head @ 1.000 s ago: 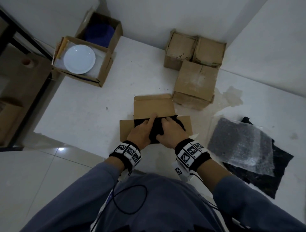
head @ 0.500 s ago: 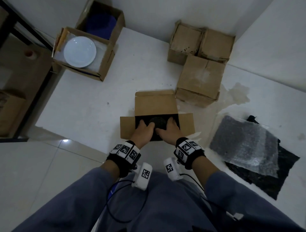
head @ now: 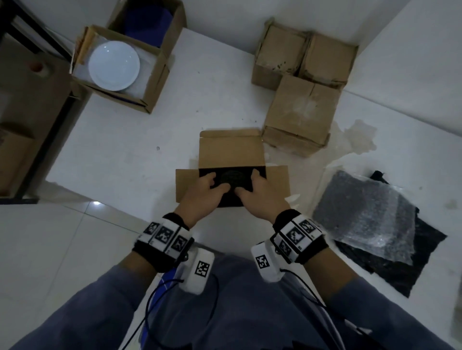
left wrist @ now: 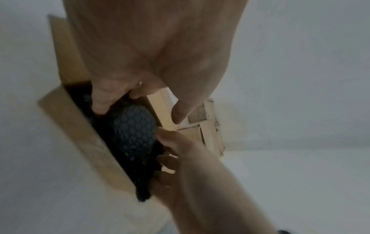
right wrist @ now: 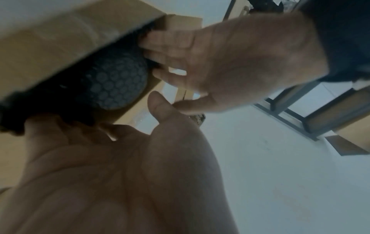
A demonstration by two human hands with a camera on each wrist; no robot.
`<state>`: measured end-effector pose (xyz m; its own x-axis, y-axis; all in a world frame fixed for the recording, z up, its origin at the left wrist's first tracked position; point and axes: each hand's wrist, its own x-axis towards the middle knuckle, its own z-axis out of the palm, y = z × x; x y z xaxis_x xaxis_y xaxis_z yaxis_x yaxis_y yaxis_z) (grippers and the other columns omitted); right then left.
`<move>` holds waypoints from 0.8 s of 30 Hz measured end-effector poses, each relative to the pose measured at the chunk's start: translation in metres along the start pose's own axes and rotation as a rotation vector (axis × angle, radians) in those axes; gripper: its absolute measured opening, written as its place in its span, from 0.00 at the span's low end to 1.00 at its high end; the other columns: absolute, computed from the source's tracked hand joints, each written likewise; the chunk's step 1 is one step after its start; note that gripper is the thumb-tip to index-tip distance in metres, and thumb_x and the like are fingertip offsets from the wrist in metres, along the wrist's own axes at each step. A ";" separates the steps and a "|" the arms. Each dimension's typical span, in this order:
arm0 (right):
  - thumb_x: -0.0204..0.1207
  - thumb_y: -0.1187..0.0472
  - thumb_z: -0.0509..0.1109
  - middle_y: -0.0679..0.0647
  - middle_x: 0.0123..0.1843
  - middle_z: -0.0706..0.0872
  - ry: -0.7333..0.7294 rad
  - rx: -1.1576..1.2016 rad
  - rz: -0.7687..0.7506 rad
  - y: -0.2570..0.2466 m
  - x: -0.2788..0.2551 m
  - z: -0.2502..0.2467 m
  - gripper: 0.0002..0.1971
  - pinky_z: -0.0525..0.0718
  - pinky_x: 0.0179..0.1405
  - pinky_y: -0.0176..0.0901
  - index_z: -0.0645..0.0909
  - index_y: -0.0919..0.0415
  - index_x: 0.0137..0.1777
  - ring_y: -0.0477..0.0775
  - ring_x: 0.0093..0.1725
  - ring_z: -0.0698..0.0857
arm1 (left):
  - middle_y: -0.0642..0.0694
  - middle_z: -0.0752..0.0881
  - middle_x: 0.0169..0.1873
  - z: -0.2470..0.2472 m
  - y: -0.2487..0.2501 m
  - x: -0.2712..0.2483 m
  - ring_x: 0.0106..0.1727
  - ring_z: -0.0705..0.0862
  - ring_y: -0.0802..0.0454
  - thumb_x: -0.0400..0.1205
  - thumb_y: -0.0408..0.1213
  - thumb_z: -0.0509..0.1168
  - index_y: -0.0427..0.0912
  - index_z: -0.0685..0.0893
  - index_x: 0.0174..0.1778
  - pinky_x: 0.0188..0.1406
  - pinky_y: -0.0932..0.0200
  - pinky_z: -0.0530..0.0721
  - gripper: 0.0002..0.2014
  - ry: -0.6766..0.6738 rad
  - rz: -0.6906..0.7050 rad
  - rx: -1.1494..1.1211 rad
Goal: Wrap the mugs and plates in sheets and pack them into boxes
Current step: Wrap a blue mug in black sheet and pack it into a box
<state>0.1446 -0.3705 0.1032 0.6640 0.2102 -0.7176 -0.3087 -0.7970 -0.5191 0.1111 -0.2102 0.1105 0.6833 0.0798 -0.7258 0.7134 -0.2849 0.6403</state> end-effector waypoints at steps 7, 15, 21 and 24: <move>0.77 0.34 0.64 0.63 0.87 0.40 -0.060 0.034 0.128 -0.003 -0.005 0.015 0.54 0.59 0.81 0.53 0.33 0.61 0.85 0.63 0.85 0.53 | 0.51 0.69 0.80 0.017 -0.005 0.023 0.78 0.71 0.49 0.61 0.69 0.70 0.54 0.59 0.84 0.78 0.45 0.69 0.55 -0.060 -0.236 -0.440; 0.73 0.32 0.67 0.60 0.87 0.42 -0.090 0.086 0.192 -0.005 0.015 0.014 0.57 0.62 0.79 0.56 0.32 0.56 0.85 0.63 0.84 0.55 | 0.44 0.71 0.77 0.027 -0.009 0.034 0.73 0.75 0.42 0.59 0.68 0.65 0.50 0.62 0.83 0.72 0.41 0.76 0.54 0.064 -0.285 -0.352; 0.81 0.48 0.63 0.65 0.77 0.69 -0.064 -0.032 0.035 0.005 0.012 -0.005 0.36 0.75 0.70 0.55 0.57 0.64 0.83 0.67 0.74 0.72 | 0.45 0.75 0.75 0.006 -0.008 0.015 0.71 0.77 0.46 0.85 0.42 0.63 0.44 0.66 0.82 0.70 0.54 0.76 0.28 0.010 -0.053 0.024; 0.77 0.67 0.61 0.65 0.55 0.85 0.196 -0.244 -0.188 0.009 0.005 -0.020 0.14 0.82 0.53 0.55 0.82 0.67 0.60 0.66 0.54 0.83 | 0.37 0.80 0.66 -0.005 -0.018 0.009 0.63 0.81 0.43 0.85 0.28 0.60 0.40 0.73 0.75 0.58 0.56 0.81 0.21 0.093 0.169 0.354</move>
<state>0.1586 -0.3880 0.1042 0.8191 0.2723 -0.5049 -0.0129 -0.8712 -0.4907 0.1054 -0.1998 0.0938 0.8093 0.0850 -0.5812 0.5028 -0.6119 0.6106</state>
